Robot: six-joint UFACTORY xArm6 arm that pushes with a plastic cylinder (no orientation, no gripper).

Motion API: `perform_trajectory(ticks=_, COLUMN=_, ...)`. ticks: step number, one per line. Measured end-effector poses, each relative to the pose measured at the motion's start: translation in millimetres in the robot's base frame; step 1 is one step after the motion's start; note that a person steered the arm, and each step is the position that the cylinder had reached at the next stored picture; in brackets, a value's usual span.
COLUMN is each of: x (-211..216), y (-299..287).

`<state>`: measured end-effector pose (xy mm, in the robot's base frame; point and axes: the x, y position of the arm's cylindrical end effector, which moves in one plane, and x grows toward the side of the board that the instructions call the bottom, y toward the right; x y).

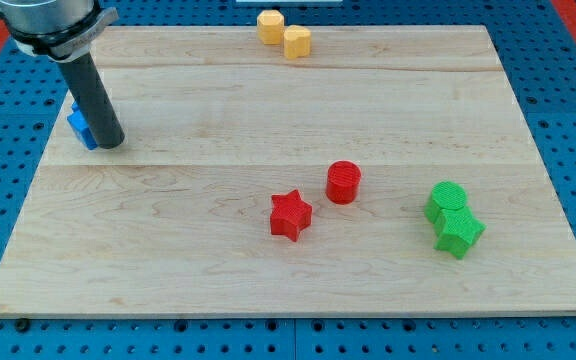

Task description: Push blue blocks to the center left

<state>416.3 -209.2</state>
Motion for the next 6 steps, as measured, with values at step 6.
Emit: perform_trajectory(ticks=6, x=22, y=62)
